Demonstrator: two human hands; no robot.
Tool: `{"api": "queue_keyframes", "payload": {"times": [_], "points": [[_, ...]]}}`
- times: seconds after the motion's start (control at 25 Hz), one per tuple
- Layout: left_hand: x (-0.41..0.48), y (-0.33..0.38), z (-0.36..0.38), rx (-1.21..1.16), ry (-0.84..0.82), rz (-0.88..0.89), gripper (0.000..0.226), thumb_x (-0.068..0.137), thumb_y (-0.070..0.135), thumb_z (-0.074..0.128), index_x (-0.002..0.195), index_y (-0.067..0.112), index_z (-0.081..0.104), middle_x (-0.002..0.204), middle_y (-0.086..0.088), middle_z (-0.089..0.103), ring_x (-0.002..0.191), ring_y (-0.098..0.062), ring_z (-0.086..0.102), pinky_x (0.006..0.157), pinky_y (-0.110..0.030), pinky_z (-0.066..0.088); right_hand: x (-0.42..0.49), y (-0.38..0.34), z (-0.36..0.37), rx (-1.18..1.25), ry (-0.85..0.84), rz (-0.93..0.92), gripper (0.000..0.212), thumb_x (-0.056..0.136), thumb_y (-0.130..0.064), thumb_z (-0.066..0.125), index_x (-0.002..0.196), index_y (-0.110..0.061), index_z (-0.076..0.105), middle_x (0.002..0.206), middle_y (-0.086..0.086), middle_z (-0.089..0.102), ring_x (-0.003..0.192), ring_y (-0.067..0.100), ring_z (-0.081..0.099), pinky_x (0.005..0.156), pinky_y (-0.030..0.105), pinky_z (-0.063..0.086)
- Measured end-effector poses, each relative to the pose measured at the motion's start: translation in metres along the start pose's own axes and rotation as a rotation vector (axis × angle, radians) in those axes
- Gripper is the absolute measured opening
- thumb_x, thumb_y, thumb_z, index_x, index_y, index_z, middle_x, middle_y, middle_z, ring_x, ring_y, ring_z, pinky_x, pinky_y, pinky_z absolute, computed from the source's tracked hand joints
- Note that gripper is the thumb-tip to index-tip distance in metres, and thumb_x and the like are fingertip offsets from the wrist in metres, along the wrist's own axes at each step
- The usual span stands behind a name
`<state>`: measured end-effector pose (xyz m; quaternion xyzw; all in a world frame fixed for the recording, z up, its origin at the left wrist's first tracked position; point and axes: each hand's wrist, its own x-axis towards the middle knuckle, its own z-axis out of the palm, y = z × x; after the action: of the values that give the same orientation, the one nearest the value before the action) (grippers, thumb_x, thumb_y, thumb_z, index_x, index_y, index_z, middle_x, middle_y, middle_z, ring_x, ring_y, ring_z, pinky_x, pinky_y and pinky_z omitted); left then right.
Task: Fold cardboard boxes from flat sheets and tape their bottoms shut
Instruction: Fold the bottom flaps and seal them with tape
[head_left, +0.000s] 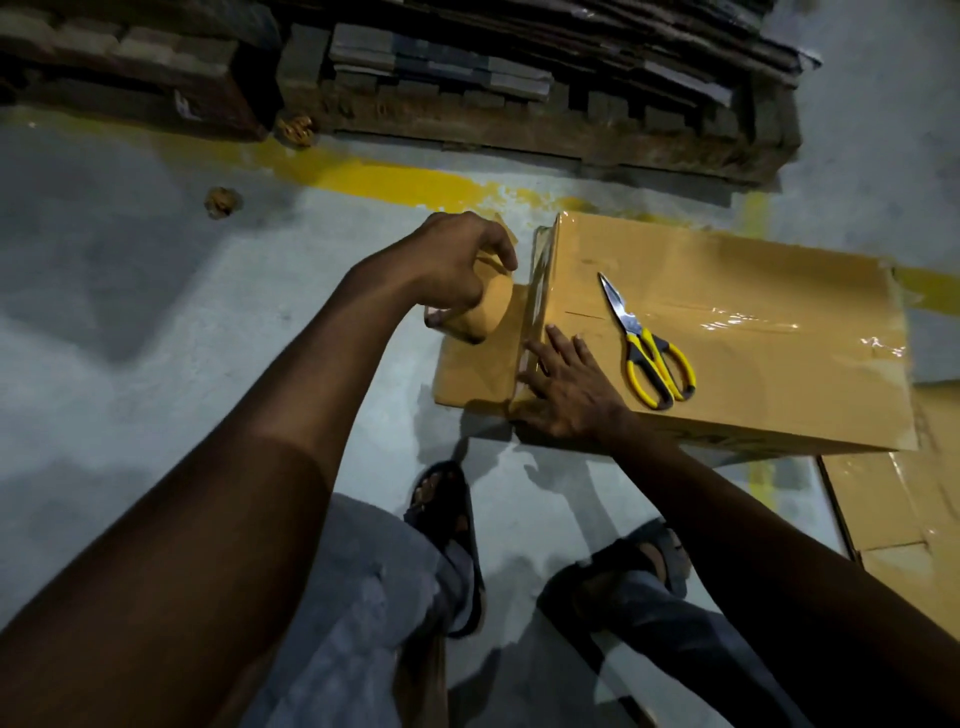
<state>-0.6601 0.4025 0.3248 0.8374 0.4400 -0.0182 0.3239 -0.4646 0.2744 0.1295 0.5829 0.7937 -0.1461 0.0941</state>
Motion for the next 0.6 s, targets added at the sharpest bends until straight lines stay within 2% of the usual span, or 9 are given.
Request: {"api": "queue_keyframes", "payload": {"times": [0.08, 0.2, 0.32, 0.44, 0.52, 0.6], "points": [[0.001, 0.005, 0.001, -0.014, 0.003, 0.034, 0.055, 0.07, -0.01, 0.063, 0.114, 0.023, 0.065, 0.127, -0.001, 0.058, 0.115, -0.021, 0.051, 0.074, -0.025, 0.036, 0.001, 0.0, -0.009, 0.088, -0.001, 0.027, 0.074, 0.085, -0.069, 0.049, 0.146, -0.029, 0.035, 0.161, 0.007, 0.016, 0.15, 0.033, 0.001, 0.119, 0.058, 0.012], [0.003, 0.005, 0.002, -0.05, -0.021, 0.035, 0.055, 0.068, -0.01, 0.062, 0.111, 0.026, 0.065, 0.114, 0.002, 0.057, 0.098, -0.017, 0.049, 0.064, -0.022, 0.037, 0.002, 0.003, -0.02, 0.069, -0.007, -0.01, 0.05, 0.088, -0.051, 0.057, 0.13, -0.025, 0.055, 0.159, 0.009, 0.024, 0.15, 0.035, 0.006, 0.118, 0.058, 0.017], [0.003, 0.007, 0.002, -0.052, -0.029, 0.036, 0.056, 0.069, -0.01, 0.063, 0.112, 0.026, 0.064, 0.105, 0.005, 0.051, 0.088, -0.015, 0.044, 0.053, -0.016, 0.03, 0.001, 0.001, -0.016, 0.032, -0.016, -0.037, 0.035, 0.091, -0.04, 0.06, 0.121, -0.024, 0.063, 0.156, 0.01, 0.028, 0.149, 0.04, 0.003, 0.117, 0.062, 0.009], [0.002, 0.009, 0.0, -0.054, -0.033, 0.041, 0.056, 0.07, -0.01, 0.064, 0.113, 0.025, 0.064, 0.094, 0.008, 0.048, 0.086, -0.014, 0.043, 0.052, -0.016, 0.028, 0.002, -0.002, -0.008, 0.07, -0.013, -0.02, 0.032, 0.091, -0.041, 0.056, 0.116, -0.023, 0.065, 0.155, 0.01, 0.03, 0.149, 0.041, -0.002, 0.116, 0.066, 0.004], [0.002, 0.011, -0.001, -0.057, -0.035, 0.04, 0.055, 0.071, -0.01, 0.065, 0.114, 0.024, 0.064, 0.082, 0.012, 0.044, 0.086, -0.013, 0.042, 0.052, -0.016, 0.028, 0.003, -0.003, -0.005, 0.074, -0.024, -0.021, 0.027, 0.09, -0.039, 0.058, 0.11, -0.023, 0.068, 0.153, 0.009, 0.032, 0.148, 0.042, -0.004, 0.114, 0.069, 0.003], [0.002, 0.012, 0.0, -0.063, -0.035, 0.041, 0.054, 0.073, -0.01, 0.066, 0.115, 0.023, 0.064, 0.079, 0.013, 0.041, 0.086, -0.013, 0.041, 0.052, -0.016, 0.028, 0.003, -0.005, -0.007, 0.078, -0.042, -0.035, 0.022, 0.088, -0.036, 0.063, 0.104, -0.023, 0.07, 0.153, 0.009, 0.032, 0.148, 0.043, -0.007, 0.113, 0.071, 0.0]]}}
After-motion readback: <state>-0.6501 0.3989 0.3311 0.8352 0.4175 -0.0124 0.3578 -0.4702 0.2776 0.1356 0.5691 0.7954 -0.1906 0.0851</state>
